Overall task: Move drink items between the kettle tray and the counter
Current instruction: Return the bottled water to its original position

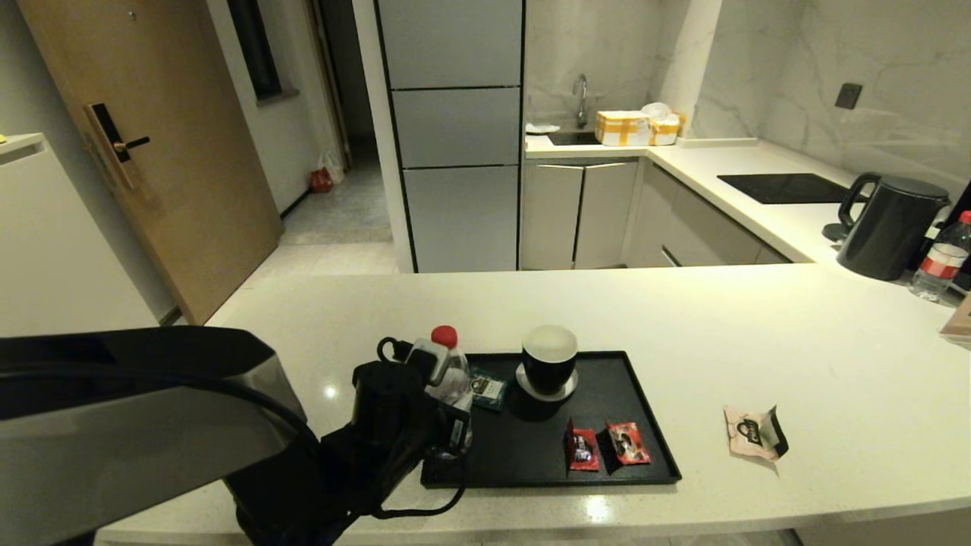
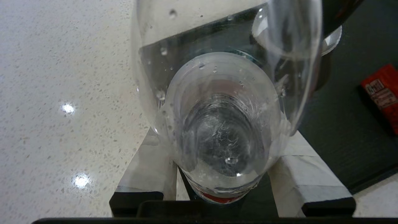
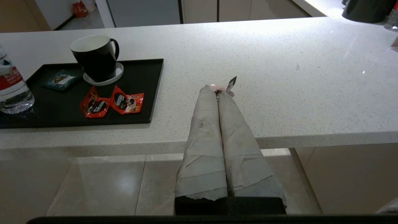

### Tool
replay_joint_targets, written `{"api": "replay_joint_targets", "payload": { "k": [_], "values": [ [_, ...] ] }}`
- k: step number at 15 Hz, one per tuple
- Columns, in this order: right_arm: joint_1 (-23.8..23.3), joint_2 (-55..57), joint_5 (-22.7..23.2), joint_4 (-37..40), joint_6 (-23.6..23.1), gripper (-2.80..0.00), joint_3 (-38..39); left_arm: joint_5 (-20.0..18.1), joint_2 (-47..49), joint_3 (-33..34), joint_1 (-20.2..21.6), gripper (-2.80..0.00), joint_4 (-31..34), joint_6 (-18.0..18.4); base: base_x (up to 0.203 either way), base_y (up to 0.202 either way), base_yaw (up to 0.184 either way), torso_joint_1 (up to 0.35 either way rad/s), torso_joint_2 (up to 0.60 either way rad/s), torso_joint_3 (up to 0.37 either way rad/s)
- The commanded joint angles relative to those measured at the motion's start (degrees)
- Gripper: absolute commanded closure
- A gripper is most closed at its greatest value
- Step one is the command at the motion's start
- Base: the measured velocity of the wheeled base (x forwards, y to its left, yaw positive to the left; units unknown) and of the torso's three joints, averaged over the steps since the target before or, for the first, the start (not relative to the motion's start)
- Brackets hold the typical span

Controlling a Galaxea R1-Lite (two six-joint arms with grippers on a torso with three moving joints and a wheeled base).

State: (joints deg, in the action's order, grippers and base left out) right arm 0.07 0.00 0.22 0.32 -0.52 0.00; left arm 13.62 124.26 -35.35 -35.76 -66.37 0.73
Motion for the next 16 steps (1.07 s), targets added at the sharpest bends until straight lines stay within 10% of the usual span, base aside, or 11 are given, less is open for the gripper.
{"api": "replay_joint_targets", "payload": {
  "k": [1,5,6,16],
  "values": [
    [0.01,0.09,0.04,0.03,-0.01,0.0,0.09,0.14,0.05,0.2,-0.84,0.0,-0.35,-0.03,0.0,0.0,0.0,0.0,0.0,0.0],
    [0.01,0.09,0.04,0.0,-0.01,0.0,0.09,0.27,0.63,1.43,-1.07,0.0,-0.43,-0.03,0.0,0.0,0.0,0.0,0.0,0.0],
    [0.01,0.09,0.04,0.03,-0.01,0.0,0.09,0.27,0.46,1.43,-1.07,-2.8,-0.52,-0.03,0.0,0.0,0.0,0.0,0.0,0.0],
    [0.01,0.09,0.04,-0.06,-0.01,0.0,0.09,0.27,-3.12,3.94,-2.15,-2.8,-1.71,-0.13,0.0,0.0,0.0,0.0,0.0,0.0]
  ]
}}
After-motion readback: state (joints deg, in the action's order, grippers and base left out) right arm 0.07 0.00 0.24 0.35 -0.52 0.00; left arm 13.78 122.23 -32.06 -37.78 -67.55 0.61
